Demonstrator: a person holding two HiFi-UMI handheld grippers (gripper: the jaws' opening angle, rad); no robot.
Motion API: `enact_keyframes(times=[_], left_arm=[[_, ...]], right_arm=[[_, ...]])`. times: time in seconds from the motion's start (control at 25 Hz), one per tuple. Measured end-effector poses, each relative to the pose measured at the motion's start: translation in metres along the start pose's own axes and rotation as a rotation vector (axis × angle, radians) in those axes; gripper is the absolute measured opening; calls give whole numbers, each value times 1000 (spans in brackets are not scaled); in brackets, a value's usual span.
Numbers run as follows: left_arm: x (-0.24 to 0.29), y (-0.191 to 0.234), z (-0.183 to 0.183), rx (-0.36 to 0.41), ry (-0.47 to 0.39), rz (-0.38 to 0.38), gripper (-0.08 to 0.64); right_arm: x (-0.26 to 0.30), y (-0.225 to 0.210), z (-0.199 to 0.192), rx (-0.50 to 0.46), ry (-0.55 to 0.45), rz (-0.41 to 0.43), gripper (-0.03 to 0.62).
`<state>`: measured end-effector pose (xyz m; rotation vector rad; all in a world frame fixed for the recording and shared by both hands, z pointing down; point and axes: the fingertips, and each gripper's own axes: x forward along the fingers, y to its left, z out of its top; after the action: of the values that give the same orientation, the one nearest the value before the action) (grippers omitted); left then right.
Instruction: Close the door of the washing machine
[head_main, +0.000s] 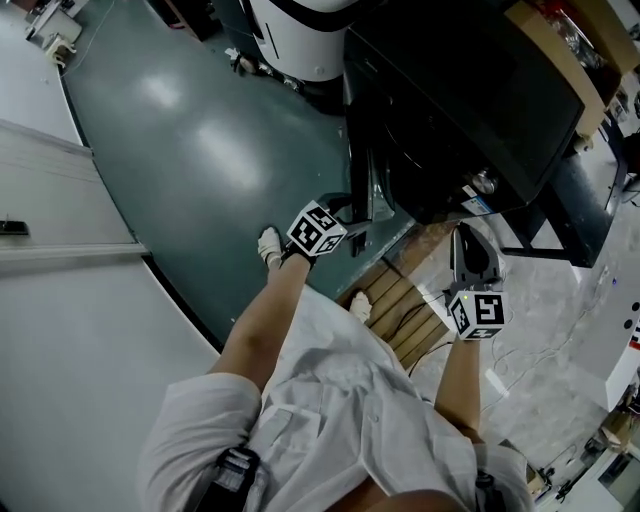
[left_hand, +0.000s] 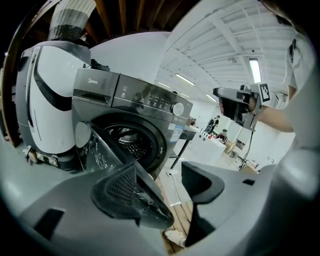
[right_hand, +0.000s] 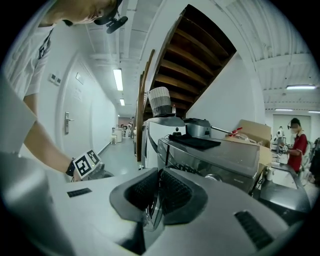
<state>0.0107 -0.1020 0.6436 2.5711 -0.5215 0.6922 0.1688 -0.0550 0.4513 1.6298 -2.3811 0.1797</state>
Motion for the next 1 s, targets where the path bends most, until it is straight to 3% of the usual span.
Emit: enact_keyframes(times=[0.32,1.0], left_arm=[[39,-27,19,25,7,-61,284],[107,-34,63,44,-40,-119,242]], right_arm=[[-27,-22,-11,17,21,-49,34],[-46,-70,-31,32,45,-114,34]])
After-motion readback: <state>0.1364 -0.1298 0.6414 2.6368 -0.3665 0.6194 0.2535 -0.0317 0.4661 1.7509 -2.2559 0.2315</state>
